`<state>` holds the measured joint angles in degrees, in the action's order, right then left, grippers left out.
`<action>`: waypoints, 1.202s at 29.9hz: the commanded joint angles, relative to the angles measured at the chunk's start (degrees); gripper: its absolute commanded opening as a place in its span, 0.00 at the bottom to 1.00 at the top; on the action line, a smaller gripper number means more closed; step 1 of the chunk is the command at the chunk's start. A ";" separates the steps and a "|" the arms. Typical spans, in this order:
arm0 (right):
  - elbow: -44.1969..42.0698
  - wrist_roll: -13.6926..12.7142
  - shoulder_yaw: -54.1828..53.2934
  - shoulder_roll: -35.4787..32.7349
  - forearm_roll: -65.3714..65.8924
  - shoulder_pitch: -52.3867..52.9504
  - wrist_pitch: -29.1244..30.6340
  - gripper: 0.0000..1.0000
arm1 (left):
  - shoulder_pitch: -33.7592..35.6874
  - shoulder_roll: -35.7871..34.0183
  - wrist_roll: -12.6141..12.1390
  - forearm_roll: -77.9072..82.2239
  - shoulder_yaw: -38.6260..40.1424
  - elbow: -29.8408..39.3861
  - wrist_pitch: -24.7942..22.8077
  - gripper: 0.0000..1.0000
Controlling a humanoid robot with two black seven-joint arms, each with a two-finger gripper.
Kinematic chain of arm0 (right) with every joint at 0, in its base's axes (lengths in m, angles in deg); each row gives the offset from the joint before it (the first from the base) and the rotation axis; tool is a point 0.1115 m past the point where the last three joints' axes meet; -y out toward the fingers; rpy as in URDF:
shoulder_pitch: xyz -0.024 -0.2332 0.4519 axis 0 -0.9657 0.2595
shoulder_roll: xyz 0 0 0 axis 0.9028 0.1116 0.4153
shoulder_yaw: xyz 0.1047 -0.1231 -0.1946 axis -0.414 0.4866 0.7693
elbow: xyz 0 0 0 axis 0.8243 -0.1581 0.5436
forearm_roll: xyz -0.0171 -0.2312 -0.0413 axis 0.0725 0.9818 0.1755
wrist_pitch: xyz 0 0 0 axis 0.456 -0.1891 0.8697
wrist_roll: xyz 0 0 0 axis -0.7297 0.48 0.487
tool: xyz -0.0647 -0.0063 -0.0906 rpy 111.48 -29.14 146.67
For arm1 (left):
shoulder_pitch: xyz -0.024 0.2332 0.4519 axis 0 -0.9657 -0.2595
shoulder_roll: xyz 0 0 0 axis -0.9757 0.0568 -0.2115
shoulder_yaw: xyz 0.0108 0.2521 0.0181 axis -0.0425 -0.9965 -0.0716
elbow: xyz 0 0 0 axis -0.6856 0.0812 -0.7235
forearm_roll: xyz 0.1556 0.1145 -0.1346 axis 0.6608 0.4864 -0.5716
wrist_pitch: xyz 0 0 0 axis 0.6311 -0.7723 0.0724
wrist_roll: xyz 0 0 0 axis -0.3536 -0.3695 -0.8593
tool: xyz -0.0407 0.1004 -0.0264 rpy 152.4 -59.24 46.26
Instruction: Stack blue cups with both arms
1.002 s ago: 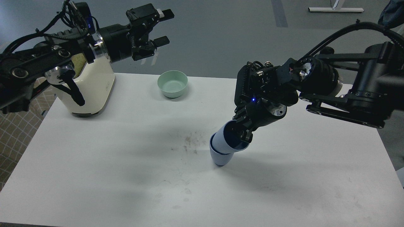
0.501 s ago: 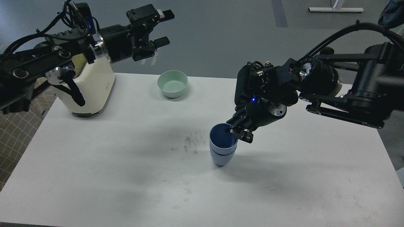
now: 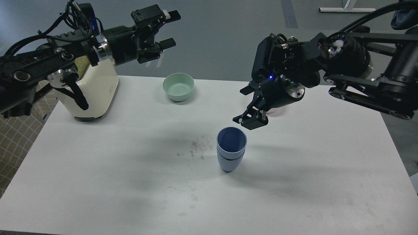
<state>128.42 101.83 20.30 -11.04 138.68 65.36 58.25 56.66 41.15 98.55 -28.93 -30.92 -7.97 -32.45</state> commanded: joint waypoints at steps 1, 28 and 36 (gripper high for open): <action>-0.32 0.00 -8.32 -3.86 -0.54 -0.56 0.00 1.00 | -0.05 0.04 0.00 0.00 0.00 -0.09 0.21 0.98; -40.66 0.00 -37.26 2.81 -57.74 -27.36 -1.72 1.00 | -15.60 14.54 0.00 -1.05 25.22 -15.38 8.12 0.98; -44.89 0.00 -37.34 8.70 -79.44 -32.46 -1.72 1.00 | -19.73 17.52 0.00 -1.05 27.16 -15.29 6.81 0.98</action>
<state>83.90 101.81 -16.97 -3.27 65.38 34.74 56.35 38.88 57.61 98.55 -30.06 -3.96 -23.33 -25.08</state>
